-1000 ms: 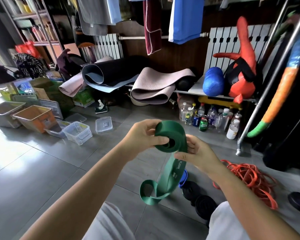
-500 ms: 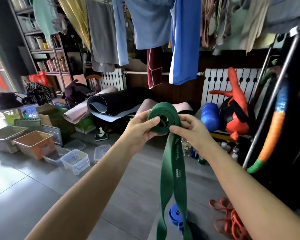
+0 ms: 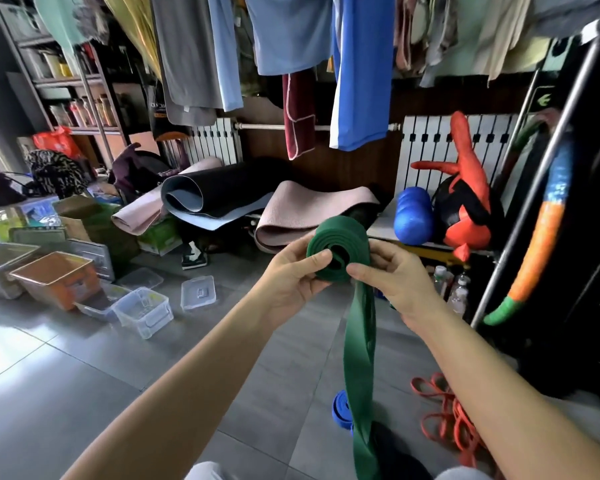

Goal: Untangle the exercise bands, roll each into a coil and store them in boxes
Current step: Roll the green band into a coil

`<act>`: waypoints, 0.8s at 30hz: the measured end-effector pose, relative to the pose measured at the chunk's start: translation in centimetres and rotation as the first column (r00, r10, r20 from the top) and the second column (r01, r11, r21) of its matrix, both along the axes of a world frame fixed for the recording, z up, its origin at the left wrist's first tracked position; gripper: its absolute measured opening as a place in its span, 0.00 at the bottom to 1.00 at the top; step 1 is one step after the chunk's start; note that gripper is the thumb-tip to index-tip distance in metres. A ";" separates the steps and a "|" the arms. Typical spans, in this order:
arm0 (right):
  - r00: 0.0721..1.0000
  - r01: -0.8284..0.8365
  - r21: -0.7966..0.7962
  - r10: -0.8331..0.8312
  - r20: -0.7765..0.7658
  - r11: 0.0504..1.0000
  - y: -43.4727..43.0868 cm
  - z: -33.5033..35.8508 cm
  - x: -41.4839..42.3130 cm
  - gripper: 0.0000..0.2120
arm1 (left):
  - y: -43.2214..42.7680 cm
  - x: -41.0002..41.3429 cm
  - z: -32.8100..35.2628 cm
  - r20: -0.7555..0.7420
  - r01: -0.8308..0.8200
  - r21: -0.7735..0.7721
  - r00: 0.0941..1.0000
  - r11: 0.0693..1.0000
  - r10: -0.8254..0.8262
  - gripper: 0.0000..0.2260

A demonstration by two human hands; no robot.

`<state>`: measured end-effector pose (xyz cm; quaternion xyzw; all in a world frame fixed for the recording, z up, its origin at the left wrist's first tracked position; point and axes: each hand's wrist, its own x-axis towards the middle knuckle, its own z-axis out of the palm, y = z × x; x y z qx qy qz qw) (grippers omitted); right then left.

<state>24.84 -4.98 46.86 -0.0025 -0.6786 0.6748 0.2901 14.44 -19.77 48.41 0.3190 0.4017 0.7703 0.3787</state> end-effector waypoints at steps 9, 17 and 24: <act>0.967 -0.080 0.159 0.037 0.252 0.984 0.7 -5.0 1.1 0.23 | -1.4 -0.2 0.1 -0.847 -0.432 -0.439 0.492 0.788 -0.203 0.39; 0.957 -0.089 0.137 0.047 0.287 0.987 -0.7 -6.2 0.6 0.26 | -1.5 -0.6 -0.7 -0.870 -0.486 -0.479 0.376 0.731 -0.320 0.19; 0.965 -0.066 0.077 0.044 0.258 0.995 -0.7 -7.7 1.7 0.24 | -3.5 -1.2 -3.1 -0.574 -0.288 -0.388 0.819 0.875 0.014 0.21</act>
